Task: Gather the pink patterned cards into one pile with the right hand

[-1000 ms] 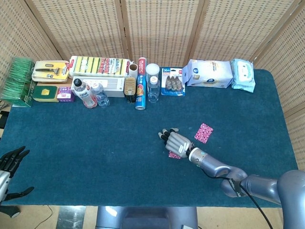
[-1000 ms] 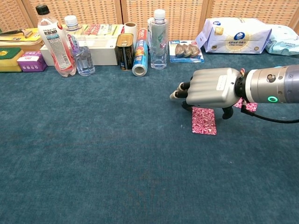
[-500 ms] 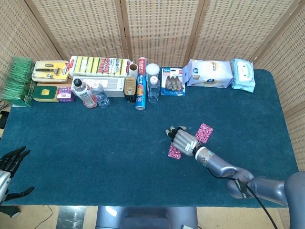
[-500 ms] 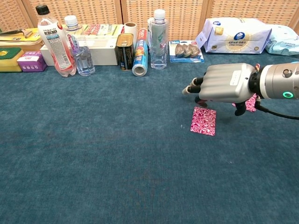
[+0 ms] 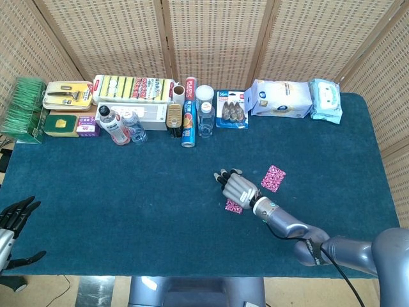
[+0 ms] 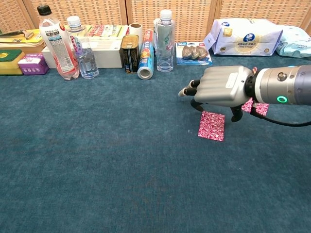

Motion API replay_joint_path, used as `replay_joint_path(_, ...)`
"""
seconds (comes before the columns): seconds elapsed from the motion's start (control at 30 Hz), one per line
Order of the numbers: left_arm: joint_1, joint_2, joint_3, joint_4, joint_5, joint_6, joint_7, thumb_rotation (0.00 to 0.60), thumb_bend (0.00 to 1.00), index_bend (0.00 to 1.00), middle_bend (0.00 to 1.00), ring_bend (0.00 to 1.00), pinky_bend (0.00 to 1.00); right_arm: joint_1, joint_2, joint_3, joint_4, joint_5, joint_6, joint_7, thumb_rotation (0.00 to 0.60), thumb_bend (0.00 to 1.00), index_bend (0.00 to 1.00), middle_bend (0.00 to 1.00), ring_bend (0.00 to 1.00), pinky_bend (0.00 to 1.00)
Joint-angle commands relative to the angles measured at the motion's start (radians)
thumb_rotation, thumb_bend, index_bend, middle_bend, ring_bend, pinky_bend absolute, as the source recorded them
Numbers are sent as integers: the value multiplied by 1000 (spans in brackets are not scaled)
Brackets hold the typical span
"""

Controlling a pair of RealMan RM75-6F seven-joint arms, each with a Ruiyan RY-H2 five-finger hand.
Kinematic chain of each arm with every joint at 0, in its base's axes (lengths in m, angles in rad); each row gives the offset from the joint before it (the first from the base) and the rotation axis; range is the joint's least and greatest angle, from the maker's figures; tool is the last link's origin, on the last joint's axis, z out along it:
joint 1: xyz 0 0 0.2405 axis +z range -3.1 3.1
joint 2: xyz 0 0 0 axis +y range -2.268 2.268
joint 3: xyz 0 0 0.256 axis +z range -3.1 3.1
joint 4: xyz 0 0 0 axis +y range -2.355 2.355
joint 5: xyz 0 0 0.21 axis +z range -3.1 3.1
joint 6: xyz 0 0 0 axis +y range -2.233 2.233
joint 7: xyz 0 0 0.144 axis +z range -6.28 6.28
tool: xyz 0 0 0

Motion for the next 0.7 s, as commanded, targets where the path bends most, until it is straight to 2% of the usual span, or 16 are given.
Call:
replay_joint_path(0.03,0,1,0,0,0,0,-2,600,33,0,0,0,46,4,-14,-2,3,20,2,-6,600,0,332,53,137,361)
replay_joint_path(0.37,0,1,0,0,1,1,-3,600,33,0,0,0,46,18,-27,-17,11,48,8,-35,600,0,335,53,137,361)
replay_joint_path(0.7,-1,1,2,1,4,0,-1,600,34,0,0,0,45,16,0,-48,-18,83,17,-61,600,0,374,53,136,361)
